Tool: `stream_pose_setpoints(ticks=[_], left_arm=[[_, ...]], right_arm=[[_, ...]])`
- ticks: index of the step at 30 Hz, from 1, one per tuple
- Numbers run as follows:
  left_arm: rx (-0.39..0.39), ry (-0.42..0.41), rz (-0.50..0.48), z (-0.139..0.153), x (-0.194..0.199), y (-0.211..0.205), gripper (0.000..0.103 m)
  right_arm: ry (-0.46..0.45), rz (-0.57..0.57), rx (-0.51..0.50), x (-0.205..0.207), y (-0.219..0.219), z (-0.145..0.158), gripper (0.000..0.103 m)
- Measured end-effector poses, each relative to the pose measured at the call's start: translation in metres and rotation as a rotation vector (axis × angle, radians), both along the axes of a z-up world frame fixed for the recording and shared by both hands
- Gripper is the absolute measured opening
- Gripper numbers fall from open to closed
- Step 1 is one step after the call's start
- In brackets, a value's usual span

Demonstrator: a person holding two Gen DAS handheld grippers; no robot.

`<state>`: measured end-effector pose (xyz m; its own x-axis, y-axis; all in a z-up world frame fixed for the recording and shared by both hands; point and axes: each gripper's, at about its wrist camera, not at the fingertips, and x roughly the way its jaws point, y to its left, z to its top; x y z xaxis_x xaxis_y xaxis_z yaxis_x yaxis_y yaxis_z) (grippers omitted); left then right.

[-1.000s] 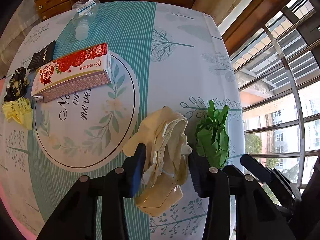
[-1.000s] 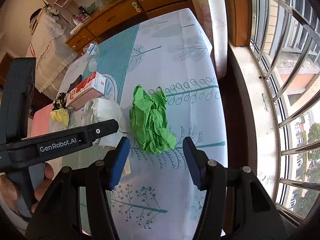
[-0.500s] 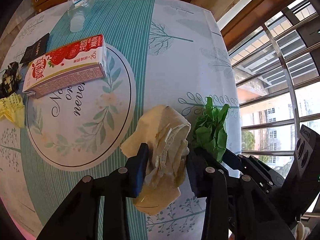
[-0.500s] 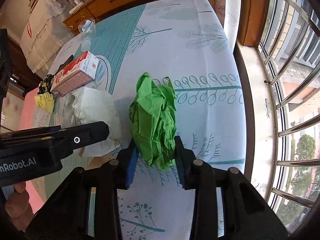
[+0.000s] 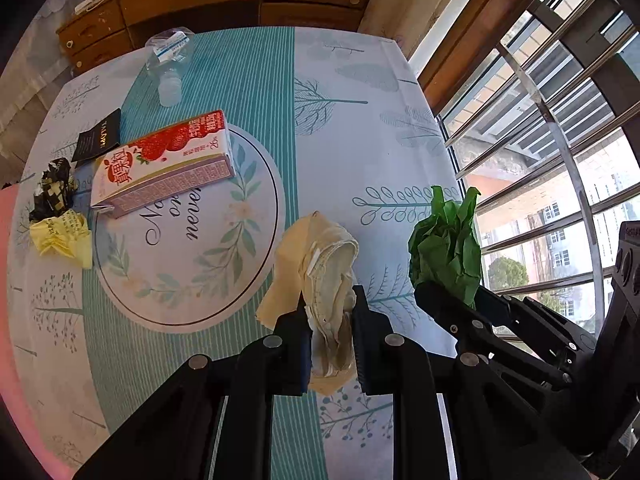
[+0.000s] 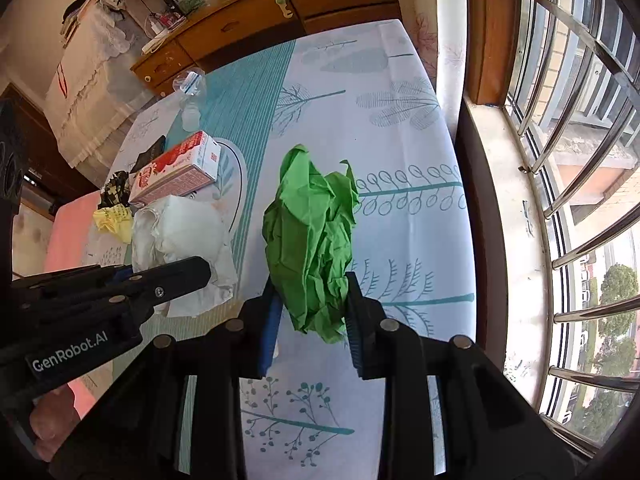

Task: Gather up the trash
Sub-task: 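Carry the beige paper and green bag down over the trash bin with both tools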

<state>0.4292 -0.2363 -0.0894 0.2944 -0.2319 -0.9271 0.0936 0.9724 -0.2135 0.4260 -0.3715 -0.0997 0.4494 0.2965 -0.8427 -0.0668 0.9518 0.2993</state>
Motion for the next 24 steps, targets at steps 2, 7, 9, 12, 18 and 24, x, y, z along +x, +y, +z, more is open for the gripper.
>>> stream_pose_setpoints(ticks=[2, 7, 9, 12, 18, 24], left_arm=[[-0.001, -0.024, -0.005, 0.013, -0.014, 0.008, 0.016], [0.004, -0.089, -0.027, 0.044, -0.054, 0.037, 0.016], [0.007, -0.115, -0.040, 0.055, -0.076, 0.051, 0.016], [0.009, -0.156, -0.062, 0.071, -0.109, 0.076, 0.016], [0.023, -0.224, -0.109, 0.094, -0.192, 0.136, 0.016], [0.050, -0.283, -0.150, 0.102, -0.274, 0.200, 0.016]], right_arm=[[-0.016, -0.009, 0.003, -0.010, 0.004, 0.010, 0.026], [-0.054, -0.037, 0.001, -0.048, 0.023, 0.034, 0.026], [-0.069, -0.048, 0.006, -0.068, 0.035, 0.043, 0.026], [-0.095, -0.064, 0.009, -0.102, 0.057, 0.056, 0.026], [-0.125, -0.120, 0.027, -0.184, 0.110, 0.071, 0.026], [-0.141, -0.151, 0.033, -0.271, 0.170, 0.075, 0.026]])
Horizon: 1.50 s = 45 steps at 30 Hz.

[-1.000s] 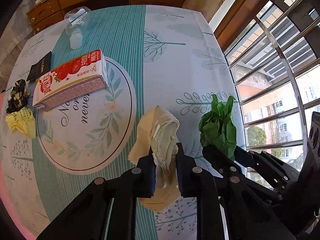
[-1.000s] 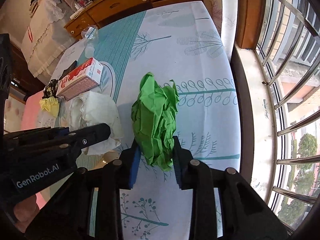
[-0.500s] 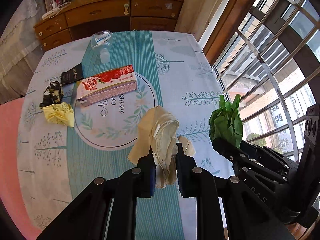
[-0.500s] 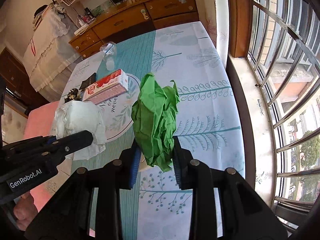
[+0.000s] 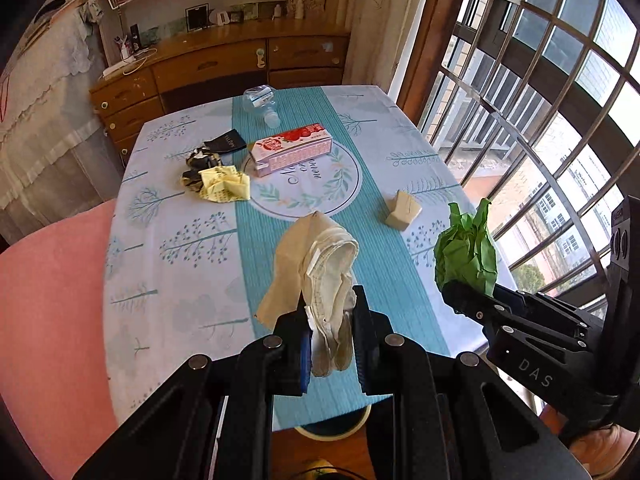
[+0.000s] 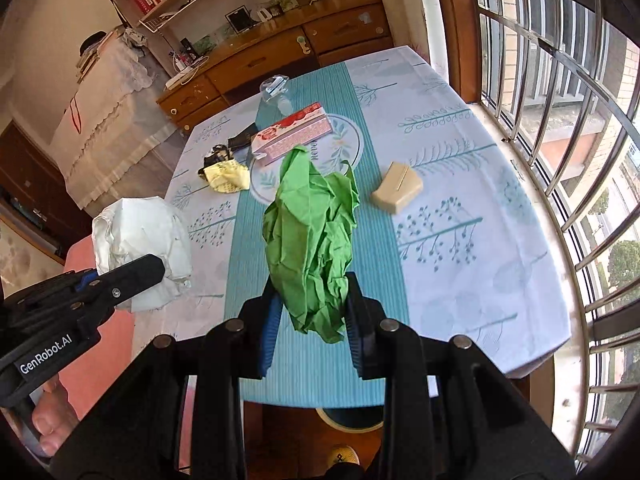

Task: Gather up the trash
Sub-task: 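Carry the beige paper and green bag down over the trash bin with both tools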

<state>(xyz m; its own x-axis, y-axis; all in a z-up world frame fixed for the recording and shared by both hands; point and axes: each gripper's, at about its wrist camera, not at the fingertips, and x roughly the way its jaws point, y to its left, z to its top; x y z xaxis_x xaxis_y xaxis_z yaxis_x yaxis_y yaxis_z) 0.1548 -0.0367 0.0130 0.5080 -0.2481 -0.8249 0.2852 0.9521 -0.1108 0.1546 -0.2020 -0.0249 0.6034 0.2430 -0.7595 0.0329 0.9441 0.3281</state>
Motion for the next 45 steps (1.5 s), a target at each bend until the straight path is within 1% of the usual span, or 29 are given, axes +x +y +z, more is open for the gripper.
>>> stream_pose_setpoints(ticks=[5, 11, 14, 19, 24, 27, 31, 34, 38, 41, 45], left_arm=[[-0.005, 0.015, -0.015, -0.009, -0.055, 0.042, 0.016], [0.001, 0.062, -0.029, -0.030, -0.105, 0.073, 0.016], [0.004, 0.086, -0.034, -0.040, -0.123, 0.078, 0.016], [0.010, 0.118, -0.034, -0.053, -0.136, 0.068, 0.016], [0.033, 0.155, -0.034, -0.073, -0.147, 0.056, 0.016], [0.045, 0.198, -0.028, -0.096, -0.152, 0.047, 0.016], [0.063, 0.265, -0.008, -0.141, -0.157, 0.035, 0.016], [0.065, 0.319, 0.015, -0.182, -0.160, 0.027, 0.016], [0.094, 0.351, 0.030, -0.238, -0.163, 0.018, 0.016], [0.099, 0.390, 0.048, -0.285, -0.159, 0.015, 0.017], [0.099, 0.425, 0.077, -0.344, -0.147, 0.013, 0.017]], right_arm=[[0.028, -0.007, -0.004, -0.057, 0.040, -0.007, 0.026], [0.074, 0.006, -0.025, -0.103, 0.071, -0.017, 0.026], [0.090, 0.014, -0.035, -0.118, 0.078, -0.017, 0.026], [0.128, 0.018, -0.040, -0.128, 0.070, -0.025, 0.026], [0.200, 0.026, -0.023, -0.137, 0.062, -0.052, 0.026], [0.247, 0.027, 0.001, -0.142, 0.057, -0.076, 0.026], [0.313, 0.034, 0.025, -0.146, 0.049, -0.119, 0.026], [0.360, 0.041, 0.038, -0.147, 0.043, -0.158, 0.026], [0.407, 0.031, 0.057, -0.143, 0.036, -0.217, 0.026], [0.442, 0.012, 0.078, -0.136, 0.031, -0.265, 0.026], [0.471, -0.008, 0.099, -0.128, 0.026, -0.319, 0.026]])
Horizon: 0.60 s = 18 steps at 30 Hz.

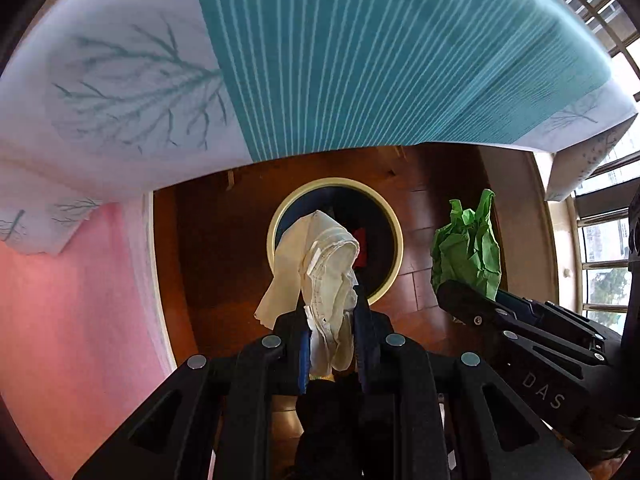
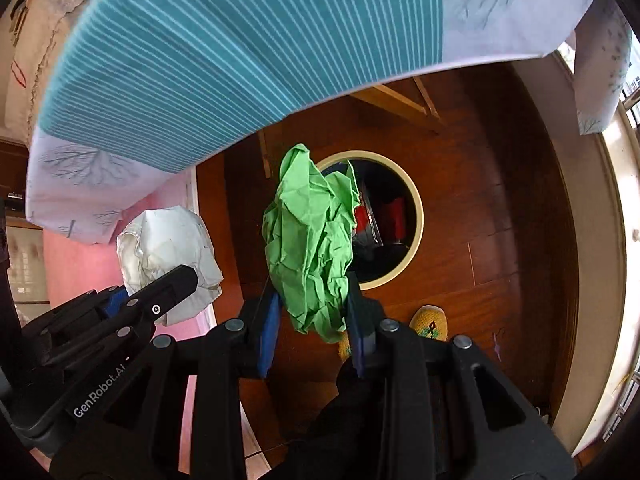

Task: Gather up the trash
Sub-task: 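Carry the beige paper and green bag down over the trash bin with both tools, then open both tools to drop the beige paper and green bag into the bin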

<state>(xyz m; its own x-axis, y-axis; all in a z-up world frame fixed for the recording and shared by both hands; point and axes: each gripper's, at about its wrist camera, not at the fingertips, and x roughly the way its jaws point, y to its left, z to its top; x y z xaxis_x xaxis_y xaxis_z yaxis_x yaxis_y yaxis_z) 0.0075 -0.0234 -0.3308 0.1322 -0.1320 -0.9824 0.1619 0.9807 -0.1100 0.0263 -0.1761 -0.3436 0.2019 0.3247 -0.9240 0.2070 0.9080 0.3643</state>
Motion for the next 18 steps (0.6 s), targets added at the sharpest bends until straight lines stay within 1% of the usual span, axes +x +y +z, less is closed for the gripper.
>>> stream_pose_setpoints(ticks=[5, 9, 14, 17, 18], left_arm=[[0.004, 0.012, 0.017, -0.062, 0.012, -0.004, 0.017], [0.003, 0.011, 0.011, -0.100, 0.018, -0.006, 0.018], [0.002, 0.010, -0.002, -0.136, 0.025, -0.007, 0.018], [0.001, 0.000, -0.009, -0.149, 0.027, -0.006, 0.023], [-0.001, -0.001, -0.008, -0.153, 0.028, -0.005, 0.028]], right_arm=[[0.006, -0.015, -0.001, 0.012, -0.006, -0.057, 0.026], [0.023, -0.023, -0.008, 0.018, -0.008, -0.098, 0.026], [0.042, -0.025, -0.023, 0.027, -0.006, -0.137, 0.027], [0.045, -0.019, -0.030, 0.025, -0.004, -0.154, 0.027], [0.046, -0.017, -0.033, 0.023, -0.003, -0.158, 0.027]])
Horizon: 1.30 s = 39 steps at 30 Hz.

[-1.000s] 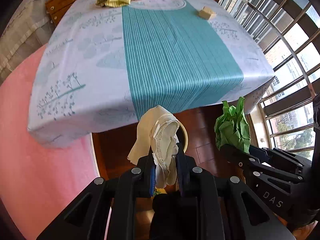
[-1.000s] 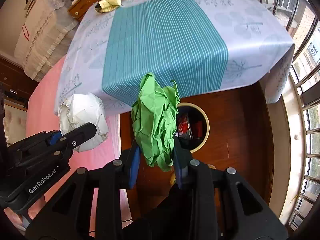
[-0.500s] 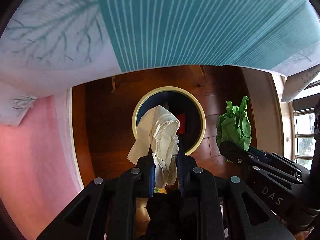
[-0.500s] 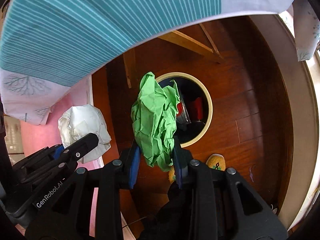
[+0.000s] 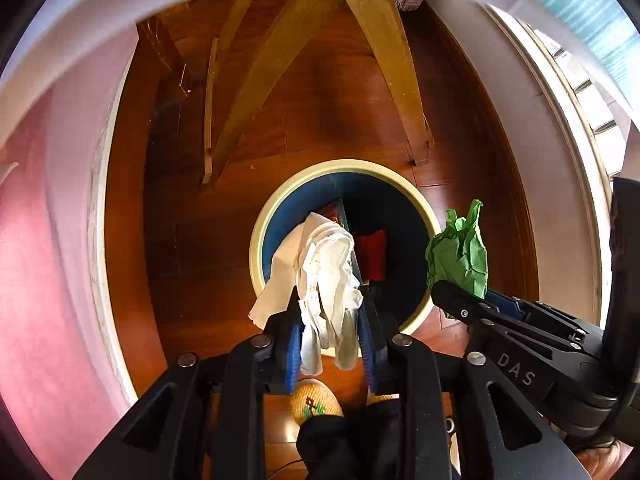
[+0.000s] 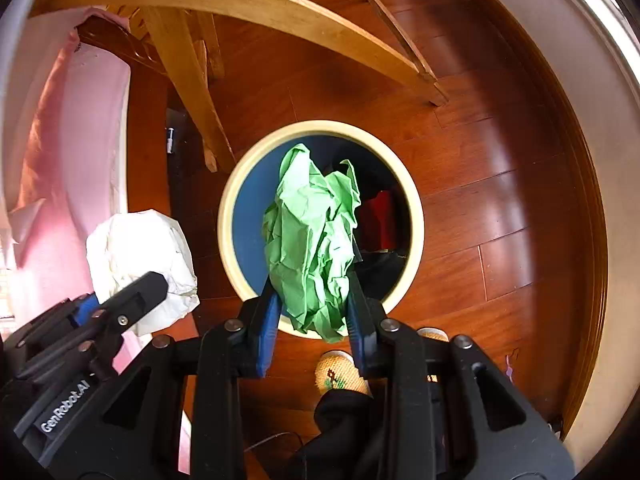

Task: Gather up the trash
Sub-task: 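Open both tools to drop the beige paper and green bag into the bin, then raise both tools back up over the table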

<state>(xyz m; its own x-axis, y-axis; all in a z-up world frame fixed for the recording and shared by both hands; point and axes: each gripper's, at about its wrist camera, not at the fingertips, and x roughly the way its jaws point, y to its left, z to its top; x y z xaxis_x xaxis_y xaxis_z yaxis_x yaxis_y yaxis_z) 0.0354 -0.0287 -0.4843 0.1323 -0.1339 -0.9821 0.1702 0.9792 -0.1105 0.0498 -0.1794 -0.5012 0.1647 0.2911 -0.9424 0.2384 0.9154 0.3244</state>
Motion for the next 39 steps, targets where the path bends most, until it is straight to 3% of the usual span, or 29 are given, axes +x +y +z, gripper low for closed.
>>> stream_pose_setpoints(ticks=[5, 7, 10, 12, 23, 39], left_arm=[[-0.003, -0.014, -0.002, -0.007, 0.001, 0.005, 0.058], [0.020, -0.032, -0.013, -0.009, 0.001, 0.005, 0.076], [0.042, -0.059, -0.026, -0.008, 0.003, 0.005, 0.081], [0.053, -0.065, -0.024, -0.009, 0.004, 0.008, 0.088], [0.033, -0.065, 0.021, 0.012, 0.004, 0.024, 0.089], [-0.016, -0.068, 0.074, 0.081, -0.011, 0.047, 0.089]], right_arm=[[0.003, 0.001, -0.001, 0.001, 0.000, -0.011, 0.032], [0.000, -0.010, 0.000, 0.003, -0.002, -0.017, 0.038], [-0.007, -0.020, 0.003, 0.006, -0.005, -0.020, 0.058], [-0.015, -0.019, -0.014, 0.009, -0.008, -0.019, 0.061], [-0.023, -0.017, -0.063, 0.010, -0.004, -0.003, 0.062], [-0.069, -0.036, -0.069, 0.000, 0.004, 0.072, 0.062]])
